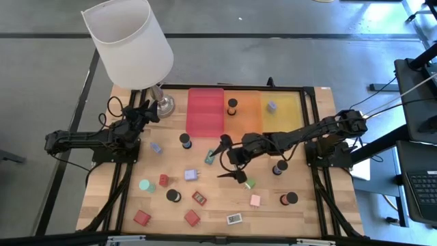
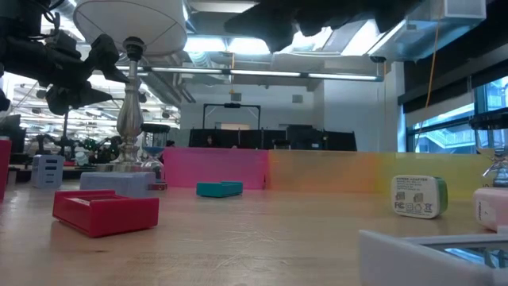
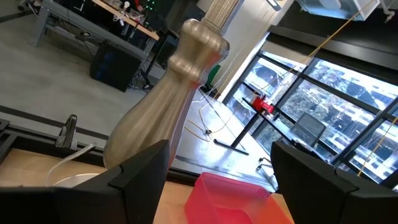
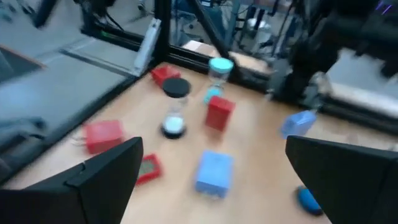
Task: Pick & Place Office items
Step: Put the top blue hourglass into the orange bin
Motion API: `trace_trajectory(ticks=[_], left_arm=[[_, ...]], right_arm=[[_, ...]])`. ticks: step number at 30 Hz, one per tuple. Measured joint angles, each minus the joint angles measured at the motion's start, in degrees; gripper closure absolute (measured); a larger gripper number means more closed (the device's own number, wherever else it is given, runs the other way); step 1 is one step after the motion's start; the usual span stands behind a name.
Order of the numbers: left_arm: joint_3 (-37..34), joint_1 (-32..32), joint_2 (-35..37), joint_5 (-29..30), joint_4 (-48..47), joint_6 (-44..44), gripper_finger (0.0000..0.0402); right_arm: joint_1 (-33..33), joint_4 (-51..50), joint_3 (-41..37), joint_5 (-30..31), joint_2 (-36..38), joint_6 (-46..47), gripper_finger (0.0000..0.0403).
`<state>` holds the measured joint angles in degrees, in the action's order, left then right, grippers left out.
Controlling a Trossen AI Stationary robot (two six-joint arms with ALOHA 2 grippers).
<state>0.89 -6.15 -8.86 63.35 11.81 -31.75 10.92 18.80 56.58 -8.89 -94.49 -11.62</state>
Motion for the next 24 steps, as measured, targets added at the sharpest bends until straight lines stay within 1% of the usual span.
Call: trace_trajectory(ticks=[3, 5, 7, 9, 13, 15, 17, 18, 20, 24], left_arm=[[0.00, 0.00, -0.01, 0.00, 0.00, 0.00, 0.0125], [0.00, 0.00, -0.01, 0.00, 0.00, 0.00, 0.0125], [0.00, 0.00, -0.02, 0.00, 0.02, 0.00, 0.0125], [0.00, 0.00, -0.02, -0.02, -0.02, 0.00, 0.0125], [0.00, 0.00, -0.02, -0.02, 0.01, 0.00, 0.0125], [0.00, 0.00, -0.02, 0.00, 0.04, 0.00, 0.0125], [0.00, 0.00, -0.02, 0.00, 0.04, 0.00, 0.0125], [0.00, 0.00, -0.02, 0.00, 0.09, 0.00, 0.0125], [0.00, 0.00, -0.02, 0.00, 0.00, 0.00, 0.0125], [0.00, 0.00, -0.02, 0.00, 0.02, 0.00, 0.0125]], right_arm=[[-0.60, 6.88, 0.01, 2.24, -2.49, -5.32, 0.0004], [-1.31, 12.00, 0.93, 2.28, -5.40, -3.70, 0.0004], [-1.88, 12.43, 3.64, 2.15, -8.53, -0.20, 0.0004], [-2.05, 10.70, 7.47, 2.04, -12.27, 2.08, 0.0004], [-1.94, 3.08, 16.55, 0.45, -18.11, 3.28, 0.0004], [-2.00, -3.49, 21.32, 0.83, -20.03, 2.72, 0.0004], [-2.47, -11.40, 25.16, 2.88, -21.27, 0.87, 0.0004], [-2.81, -13.58, 26.72, 3.97, -21.89, 0.29, 0.0004], [-3.68, -14.46, 28.71, 5.45, -22.34, -0.99, 0.0004], [-5.89, -11.46, 29.83, 7.11, -22.39, -3.35, 0.0005]])
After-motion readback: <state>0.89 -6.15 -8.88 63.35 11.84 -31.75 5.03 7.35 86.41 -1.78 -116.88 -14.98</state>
